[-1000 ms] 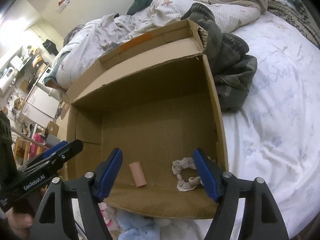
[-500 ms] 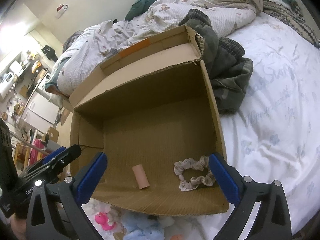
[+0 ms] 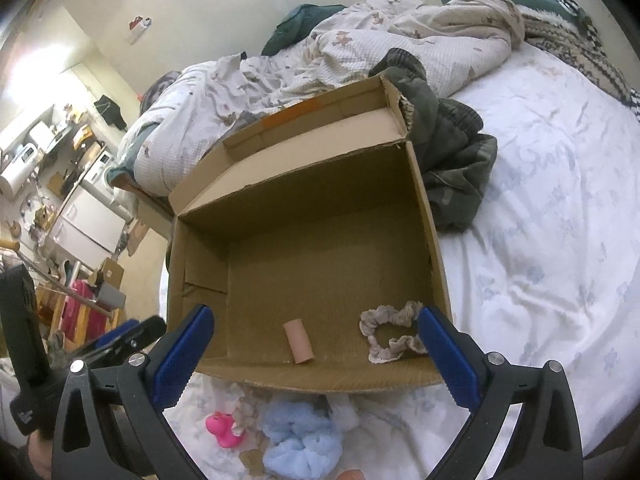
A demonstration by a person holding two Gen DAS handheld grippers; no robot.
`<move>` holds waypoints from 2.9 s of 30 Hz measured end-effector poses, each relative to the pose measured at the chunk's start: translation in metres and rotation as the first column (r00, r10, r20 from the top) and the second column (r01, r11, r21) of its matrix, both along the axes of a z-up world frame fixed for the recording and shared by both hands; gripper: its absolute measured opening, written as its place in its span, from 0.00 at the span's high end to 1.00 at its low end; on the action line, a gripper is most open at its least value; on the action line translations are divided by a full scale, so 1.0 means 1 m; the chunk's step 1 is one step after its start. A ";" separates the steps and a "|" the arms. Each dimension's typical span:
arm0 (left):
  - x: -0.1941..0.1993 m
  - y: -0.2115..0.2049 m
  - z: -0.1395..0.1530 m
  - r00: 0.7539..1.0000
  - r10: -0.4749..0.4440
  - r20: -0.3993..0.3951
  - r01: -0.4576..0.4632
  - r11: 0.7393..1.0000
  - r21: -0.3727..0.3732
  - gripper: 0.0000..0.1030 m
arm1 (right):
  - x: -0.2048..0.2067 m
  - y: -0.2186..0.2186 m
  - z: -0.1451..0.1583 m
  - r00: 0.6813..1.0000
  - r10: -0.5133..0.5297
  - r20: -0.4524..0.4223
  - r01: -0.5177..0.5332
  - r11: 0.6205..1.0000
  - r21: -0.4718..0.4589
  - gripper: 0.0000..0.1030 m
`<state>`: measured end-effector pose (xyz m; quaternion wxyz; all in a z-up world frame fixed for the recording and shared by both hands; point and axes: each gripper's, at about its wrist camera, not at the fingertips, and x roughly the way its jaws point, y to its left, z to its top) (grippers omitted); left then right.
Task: Organize soft objects
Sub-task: 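Withdraw both open tools from the box toward the remaining items, then grasp the pink rubber duck with the left tool while the right tool grasps the blue fluffy scrunchie, then carry the duck into the box and open the left tool while the right tool releases the blue scrunchie there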
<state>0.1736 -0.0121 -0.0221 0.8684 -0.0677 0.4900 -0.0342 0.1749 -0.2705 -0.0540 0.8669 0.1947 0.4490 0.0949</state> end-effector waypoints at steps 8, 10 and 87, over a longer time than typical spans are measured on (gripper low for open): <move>-0.028 0.018 0.000 0.998 0.052 0.042 -0.056 0.994 0.090 0.35 | -0.021 0.001 -0.014 0.998 0.012 -0.056 -0.012 1.000 -0.005 0.00; -0.033 0.025 -0.006 0.997 0.067 0.025 -0.069 0.993 0.091 0.35 | -0.027 0.002 -0.017 0.997 0.019 -0.072 -0.020 1.000 -0.002 0.00; -0.023 0.016 0.031 0.997 -0.071 -0.010 0.071 0.997 0.029 0.76 | -0.032 0.002 0.033 0.974 0.224 -0.034 -0.203 0.931 0.303 0.90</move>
